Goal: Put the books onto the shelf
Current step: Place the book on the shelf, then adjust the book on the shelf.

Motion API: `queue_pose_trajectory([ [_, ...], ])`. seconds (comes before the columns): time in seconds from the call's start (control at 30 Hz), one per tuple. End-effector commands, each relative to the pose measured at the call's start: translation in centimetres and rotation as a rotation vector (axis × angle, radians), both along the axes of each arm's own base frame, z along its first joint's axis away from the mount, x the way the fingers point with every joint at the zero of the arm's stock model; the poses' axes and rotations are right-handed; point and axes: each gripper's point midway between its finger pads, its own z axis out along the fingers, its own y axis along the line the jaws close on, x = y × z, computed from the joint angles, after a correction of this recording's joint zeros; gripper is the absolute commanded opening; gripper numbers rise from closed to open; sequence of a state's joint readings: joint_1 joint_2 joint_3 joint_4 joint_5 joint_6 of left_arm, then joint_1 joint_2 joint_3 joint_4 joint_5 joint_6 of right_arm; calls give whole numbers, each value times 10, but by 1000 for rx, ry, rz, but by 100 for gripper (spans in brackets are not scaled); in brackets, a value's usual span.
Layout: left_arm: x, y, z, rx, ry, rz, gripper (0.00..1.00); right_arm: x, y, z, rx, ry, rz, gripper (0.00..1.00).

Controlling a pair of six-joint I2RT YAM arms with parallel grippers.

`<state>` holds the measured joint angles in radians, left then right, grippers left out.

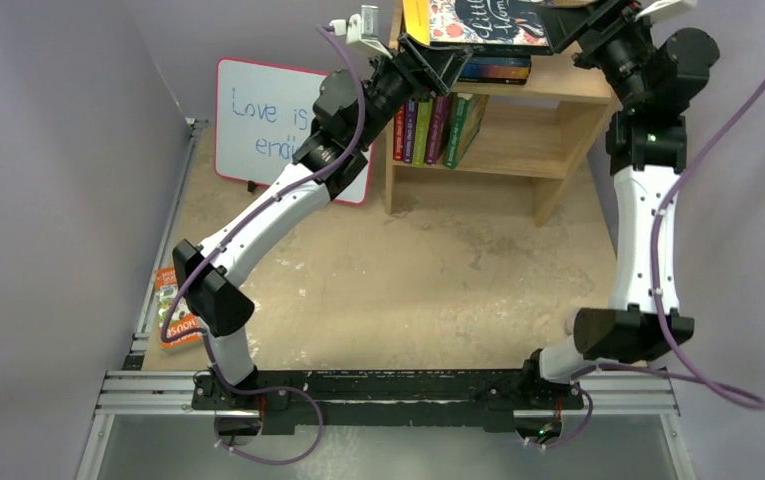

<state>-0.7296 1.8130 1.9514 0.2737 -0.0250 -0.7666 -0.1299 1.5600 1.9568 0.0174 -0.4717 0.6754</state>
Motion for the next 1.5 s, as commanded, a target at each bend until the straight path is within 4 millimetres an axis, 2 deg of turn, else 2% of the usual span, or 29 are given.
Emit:
queue_pose_trajectory([
  [0.0,-27,26,45,-69,-60,1,69,-47,6,24,-62,-96,6,90],
  [0.1,-32,26,43,-7,-38,-8,69,-59,10,6,-67,-33,17,81],
  [0.23,-32,37,42,17,-3,33,62,-70,11,-21,-64,51,20,66],
  [0.4,-30,39,42,13,14,50,51,-67,4,-40,-62,126,-21,53],
  [0.7,-16,30,45,17,13,59,31,-48,5,-27,-57,66,-3,33],
  [0.9,-8,24,45,21,18,63,25,-46,9,-15,-57,1,27,25],
  [1.1,-2,21,39,35,22,75,25,-46,13,-8,-79,-42,53,24],
  [1.37,9,26,43,28,14,110,25,-33,14,-10,-79,-25,69,25],
  [1.47,14,25,36,49,38,114,25,-29,12,-9,-74,-18,61,25],
])
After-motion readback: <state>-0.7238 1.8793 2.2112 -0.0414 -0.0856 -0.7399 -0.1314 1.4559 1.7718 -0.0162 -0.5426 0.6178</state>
